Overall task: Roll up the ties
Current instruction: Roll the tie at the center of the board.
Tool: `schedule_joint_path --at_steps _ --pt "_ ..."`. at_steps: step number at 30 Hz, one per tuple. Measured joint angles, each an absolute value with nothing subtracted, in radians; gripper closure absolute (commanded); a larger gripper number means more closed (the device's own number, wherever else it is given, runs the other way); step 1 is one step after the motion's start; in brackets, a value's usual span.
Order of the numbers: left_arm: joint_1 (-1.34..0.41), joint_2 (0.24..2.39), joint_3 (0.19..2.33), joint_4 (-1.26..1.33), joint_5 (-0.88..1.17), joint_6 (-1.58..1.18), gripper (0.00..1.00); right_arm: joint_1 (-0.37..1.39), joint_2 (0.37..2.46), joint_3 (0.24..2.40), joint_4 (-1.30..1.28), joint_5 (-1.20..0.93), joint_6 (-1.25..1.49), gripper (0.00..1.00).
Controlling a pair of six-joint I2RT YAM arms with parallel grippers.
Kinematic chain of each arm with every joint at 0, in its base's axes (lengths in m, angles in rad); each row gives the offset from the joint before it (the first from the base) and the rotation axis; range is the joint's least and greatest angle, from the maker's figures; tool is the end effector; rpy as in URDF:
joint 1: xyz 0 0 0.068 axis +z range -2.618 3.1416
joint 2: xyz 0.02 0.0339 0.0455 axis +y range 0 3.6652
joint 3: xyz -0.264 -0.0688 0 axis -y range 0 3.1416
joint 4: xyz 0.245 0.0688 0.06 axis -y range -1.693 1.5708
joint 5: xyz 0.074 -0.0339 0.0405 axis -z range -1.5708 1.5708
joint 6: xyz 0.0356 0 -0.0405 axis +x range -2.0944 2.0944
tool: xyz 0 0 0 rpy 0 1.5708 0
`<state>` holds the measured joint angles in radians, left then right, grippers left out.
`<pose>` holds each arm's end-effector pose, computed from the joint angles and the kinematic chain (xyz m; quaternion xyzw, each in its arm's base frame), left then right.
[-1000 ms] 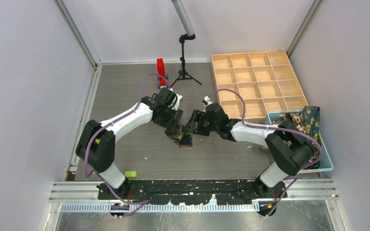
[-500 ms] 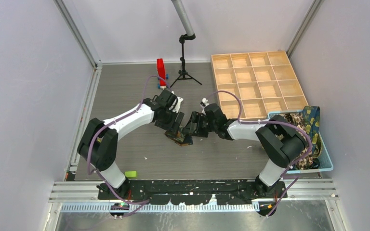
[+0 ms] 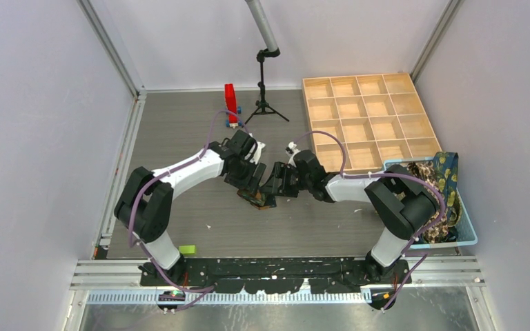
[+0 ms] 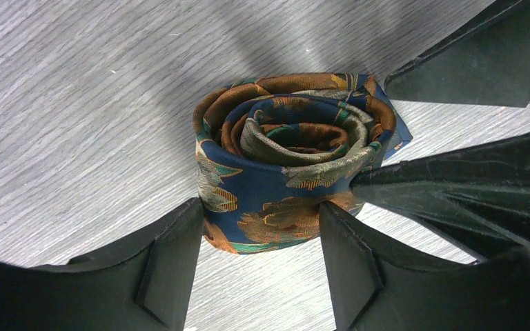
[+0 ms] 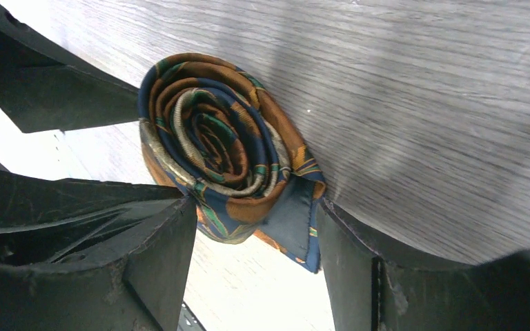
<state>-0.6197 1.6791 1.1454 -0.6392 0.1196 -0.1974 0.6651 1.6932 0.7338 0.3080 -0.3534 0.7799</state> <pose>0.2681 -0.1965 0.2022 0.2166 0.9543 -0.1321 0.1578 0.2500 0.2117 0.1442 -0.0273 0.8853 0.4070 0.2235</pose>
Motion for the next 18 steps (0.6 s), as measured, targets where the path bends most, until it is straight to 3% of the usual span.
schedule_joint_path --at_steps 11,18 --pt "-0.620 1.696 1.148 -0.636 0.140 -0.198 0.41 0.664 1.693 0.759 0.217 -0.312 0.716 0.34" --pt "-0.619 1.706 1.150 -0.636 0.144 -0.198 0.43 0.665 1.745 0.759 0.306 -0.367 0.772 0.38"
